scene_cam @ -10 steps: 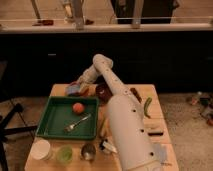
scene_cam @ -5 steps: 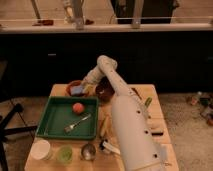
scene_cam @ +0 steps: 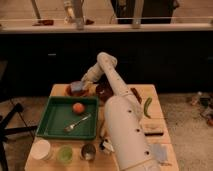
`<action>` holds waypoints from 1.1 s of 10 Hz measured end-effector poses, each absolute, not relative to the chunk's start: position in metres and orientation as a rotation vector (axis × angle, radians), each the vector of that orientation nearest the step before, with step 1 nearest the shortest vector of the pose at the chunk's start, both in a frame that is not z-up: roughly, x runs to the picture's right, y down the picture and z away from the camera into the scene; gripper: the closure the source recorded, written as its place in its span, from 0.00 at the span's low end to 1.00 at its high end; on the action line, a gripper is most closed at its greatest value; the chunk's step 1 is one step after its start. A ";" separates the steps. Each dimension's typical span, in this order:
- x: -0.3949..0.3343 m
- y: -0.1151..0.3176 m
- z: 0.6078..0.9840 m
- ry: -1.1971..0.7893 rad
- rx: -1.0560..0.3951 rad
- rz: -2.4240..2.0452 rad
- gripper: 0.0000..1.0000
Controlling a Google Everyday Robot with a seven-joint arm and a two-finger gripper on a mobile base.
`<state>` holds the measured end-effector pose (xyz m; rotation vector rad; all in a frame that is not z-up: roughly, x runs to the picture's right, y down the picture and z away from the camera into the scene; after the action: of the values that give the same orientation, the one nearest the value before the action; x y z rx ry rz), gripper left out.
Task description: Wipe red bowl with sponge
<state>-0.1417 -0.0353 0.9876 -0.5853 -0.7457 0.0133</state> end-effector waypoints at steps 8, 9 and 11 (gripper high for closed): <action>-0.161 -0.031 0.983 -0.803 -0.597 -0.016 0.83; -0.173 -0.030 0.979 -0.827 -0.600 -0.019 0.83; -0.177 -0.023 0.971 -0.865 -0.608 -0.019 0.83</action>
<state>-0.1775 -0.0232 0.9714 -0.6081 -0.8650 -0.0192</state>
